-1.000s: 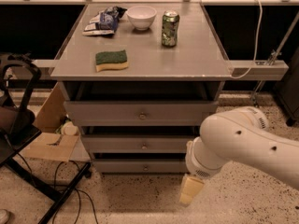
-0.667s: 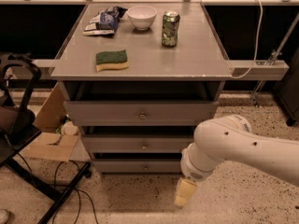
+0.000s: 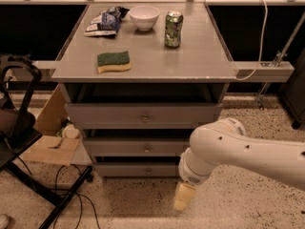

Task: Open bottom drawer

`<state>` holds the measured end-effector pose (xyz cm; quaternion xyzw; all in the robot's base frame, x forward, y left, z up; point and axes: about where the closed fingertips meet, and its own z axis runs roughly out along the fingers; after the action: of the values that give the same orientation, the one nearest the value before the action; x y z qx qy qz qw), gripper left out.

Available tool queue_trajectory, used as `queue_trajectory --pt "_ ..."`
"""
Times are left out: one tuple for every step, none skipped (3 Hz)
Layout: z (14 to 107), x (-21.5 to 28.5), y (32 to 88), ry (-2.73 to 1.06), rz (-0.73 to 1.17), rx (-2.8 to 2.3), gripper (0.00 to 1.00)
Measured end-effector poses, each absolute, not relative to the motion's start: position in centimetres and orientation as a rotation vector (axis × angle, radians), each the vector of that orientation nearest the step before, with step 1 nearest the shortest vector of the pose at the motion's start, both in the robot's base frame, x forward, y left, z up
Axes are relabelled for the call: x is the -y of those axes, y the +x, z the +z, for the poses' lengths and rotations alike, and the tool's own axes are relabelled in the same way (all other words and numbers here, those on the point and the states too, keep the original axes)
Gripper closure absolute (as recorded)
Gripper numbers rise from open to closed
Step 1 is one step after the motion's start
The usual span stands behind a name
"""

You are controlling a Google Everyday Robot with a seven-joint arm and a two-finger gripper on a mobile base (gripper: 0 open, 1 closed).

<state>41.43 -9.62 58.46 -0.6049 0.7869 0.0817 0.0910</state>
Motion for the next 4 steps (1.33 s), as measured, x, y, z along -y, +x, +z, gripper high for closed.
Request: queue_trajectory --pt "50.4 6.9 43.4 -1.848 0.237 -2.333 0.0" --pt "42.7 5.5 45.6 -1.848 0.227 -2.347 0.0" --pt "36.6 6.3 48.4 -1.838 0.216 -2.36 0.0" --pt "32.5 7.6 51.2 -1.824 0.215 -2.369 0.0"
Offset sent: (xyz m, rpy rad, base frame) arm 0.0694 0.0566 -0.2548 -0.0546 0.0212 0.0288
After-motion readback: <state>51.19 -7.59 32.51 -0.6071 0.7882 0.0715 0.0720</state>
